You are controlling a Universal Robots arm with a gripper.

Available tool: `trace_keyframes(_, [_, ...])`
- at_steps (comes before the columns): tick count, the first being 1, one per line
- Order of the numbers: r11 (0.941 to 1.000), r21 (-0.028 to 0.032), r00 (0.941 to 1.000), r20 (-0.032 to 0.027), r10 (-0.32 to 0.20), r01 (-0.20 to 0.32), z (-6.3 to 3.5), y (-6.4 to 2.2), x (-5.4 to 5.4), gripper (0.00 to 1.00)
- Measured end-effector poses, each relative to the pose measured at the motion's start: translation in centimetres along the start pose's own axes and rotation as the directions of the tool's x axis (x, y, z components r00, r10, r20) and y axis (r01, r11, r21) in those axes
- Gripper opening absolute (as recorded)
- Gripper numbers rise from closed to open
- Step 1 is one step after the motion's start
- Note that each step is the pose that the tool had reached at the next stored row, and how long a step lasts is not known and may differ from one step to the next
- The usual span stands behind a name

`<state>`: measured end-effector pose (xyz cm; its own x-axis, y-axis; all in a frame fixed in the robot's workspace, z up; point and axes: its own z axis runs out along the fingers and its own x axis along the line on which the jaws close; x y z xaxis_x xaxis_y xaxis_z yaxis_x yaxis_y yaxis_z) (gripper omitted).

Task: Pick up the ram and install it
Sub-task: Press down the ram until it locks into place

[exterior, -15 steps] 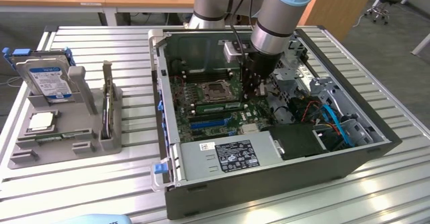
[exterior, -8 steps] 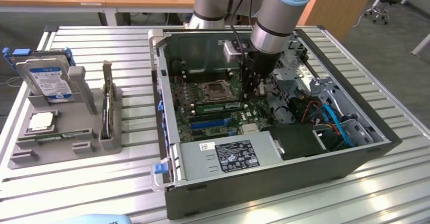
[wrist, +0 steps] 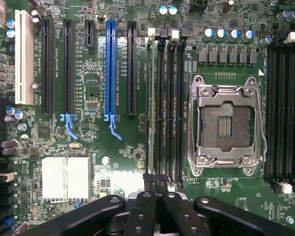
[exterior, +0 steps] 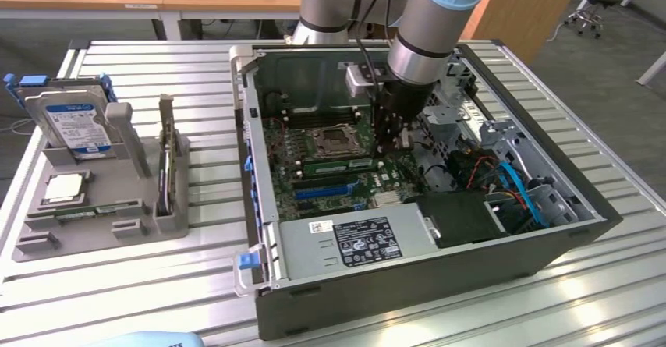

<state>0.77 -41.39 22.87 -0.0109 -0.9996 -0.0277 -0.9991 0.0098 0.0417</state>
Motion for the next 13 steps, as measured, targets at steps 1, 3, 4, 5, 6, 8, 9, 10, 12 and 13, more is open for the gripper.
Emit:
trace_keyframes(1, [1.0000, 0.0001, 1.0000, 0.0016, 0.000, 0.000, 0.01, 0.00, 0.00, 0.10])
trace_keyframes(3, [1.0000, 0.0002, 1.0000, 0.0023, 0.000, 0.000, 0.11, 0.00, -0.01, 0.10])
trace_keyframes(4, [1.0000, 0.0001, 1.0000, 0.0019, 0.000, 0.000, 0.13, 0.00, 0.00, 0.10])
trace_keyframes(5, [1.0000, 0.0001, 1.0000, 0.0018, 0.000, 0.000, 0.13, -0.01, 0.00, 0.10])
trace_keyframes(6, [1.0000, 0.0001, 1.0000, 0.0017, 0.000, 0.000, 0.12, -0.01, 0.00, 0.10])
trace_keyframes(8, [1.0000, 0.0001, 1.0000, 0.0019, 0.000, 0.000, 0.13, -0.01, 0.00, 0.10])
trace_keyframes(9, [1.0000, 0.0002, 1.0000, 0.0022, 0.000, 0.000, 0.17, -0.01, 0.00, 0.10])
trace_keyframes(10, [1.0000, 0.0002, 1.0000, 0.0023, 0.000, 0.000, 0.20, -0.01, 0.00, 0.10])
trace_keyframes(12, [1.0000, 0.0000, 1.0000, 0.0019, 0.000, 0.000, 0.22, -0.01, 0.01, 0.10])
trace_keyframes(13, [1.0000, 0.0001, 1.0000, 0.0020, 0.000, 0.000, 0.23, -0.01, 0.00, 0.10])
